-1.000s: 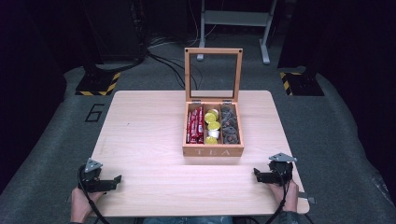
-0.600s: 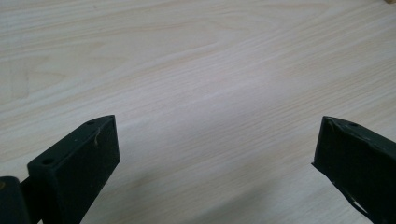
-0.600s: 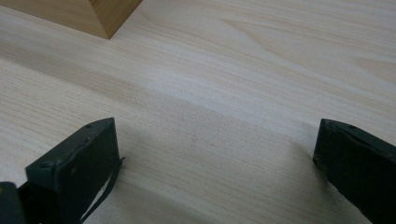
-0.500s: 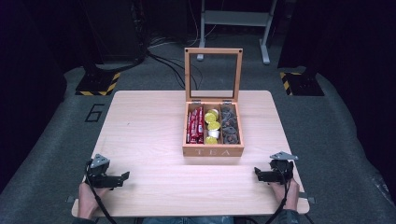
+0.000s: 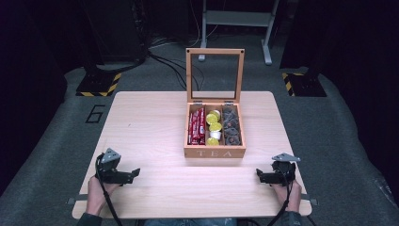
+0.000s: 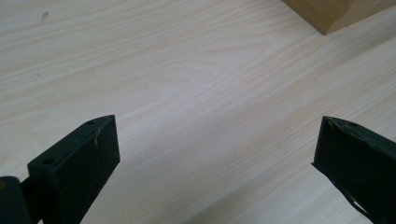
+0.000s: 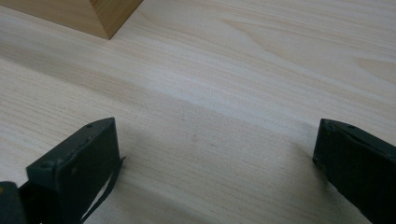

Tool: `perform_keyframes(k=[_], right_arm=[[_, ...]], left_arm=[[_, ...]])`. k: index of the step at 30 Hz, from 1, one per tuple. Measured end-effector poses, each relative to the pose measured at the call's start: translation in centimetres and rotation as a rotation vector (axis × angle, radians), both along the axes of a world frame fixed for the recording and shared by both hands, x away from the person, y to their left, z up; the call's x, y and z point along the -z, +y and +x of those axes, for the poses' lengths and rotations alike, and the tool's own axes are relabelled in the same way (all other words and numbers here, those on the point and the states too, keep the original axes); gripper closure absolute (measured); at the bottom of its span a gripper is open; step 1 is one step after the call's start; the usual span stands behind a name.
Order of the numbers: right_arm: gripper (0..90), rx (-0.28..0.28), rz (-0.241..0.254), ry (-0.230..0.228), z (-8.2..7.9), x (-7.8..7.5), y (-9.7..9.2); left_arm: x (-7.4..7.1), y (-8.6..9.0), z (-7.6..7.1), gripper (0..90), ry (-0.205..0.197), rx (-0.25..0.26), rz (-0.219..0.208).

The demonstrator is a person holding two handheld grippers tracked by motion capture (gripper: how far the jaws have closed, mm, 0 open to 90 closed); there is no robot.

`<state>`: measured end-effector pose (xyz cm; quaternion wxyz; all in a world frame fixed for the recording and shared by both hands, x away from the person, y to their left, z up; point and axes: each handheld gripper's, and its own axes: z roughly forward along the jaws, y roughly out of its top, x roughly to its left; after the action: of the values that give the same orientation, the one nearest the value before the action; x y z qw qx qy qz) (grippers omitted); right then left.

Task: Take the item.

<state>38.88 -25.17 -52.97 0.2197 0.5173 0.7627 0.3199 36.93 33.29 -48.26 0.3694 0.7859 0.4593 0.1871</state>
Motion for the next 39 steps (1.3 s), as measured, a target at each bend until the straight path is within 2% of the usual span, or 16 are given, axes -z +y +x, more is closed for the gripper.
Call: perform_keyframes(k=[12,17,21,29,37,39], right_arm=[[0.0,0.001,0.001,-0.001,0.0,0.0,0.0],[0.0,0.000,0.001,-0.001,0.0,0.0,0.0],[0.0,0.000,0.001,-0.001,0.0,0.0,0.0],[0.0,0.000,0.001,-0.002,0.0,0.0,0.0],[0.0,0.001,0.003,-0.005,0.0,0.0,0.0],[0.1,0.002,0.002,-0.002,0.0,0.0,0.0]], left_arm=[[-2.1,-2.3,1.3,0.1,-0.042,0.062,0.014],[-3.0,-3.4,1.9,0.2,-0.059,0.085,0.002],[-3.6,-4.3,2.5,0.3,-0.054,0.103,-0.001],[-4.1,-6.3,3.8,1.1,-0.057,0.146,0.028],[-5.0,-7.8,5.1,1.0,-0.062,0.167,0.003],[-5.3,-8.3,5.4,1.0,-0.066,0.174,0.008]])
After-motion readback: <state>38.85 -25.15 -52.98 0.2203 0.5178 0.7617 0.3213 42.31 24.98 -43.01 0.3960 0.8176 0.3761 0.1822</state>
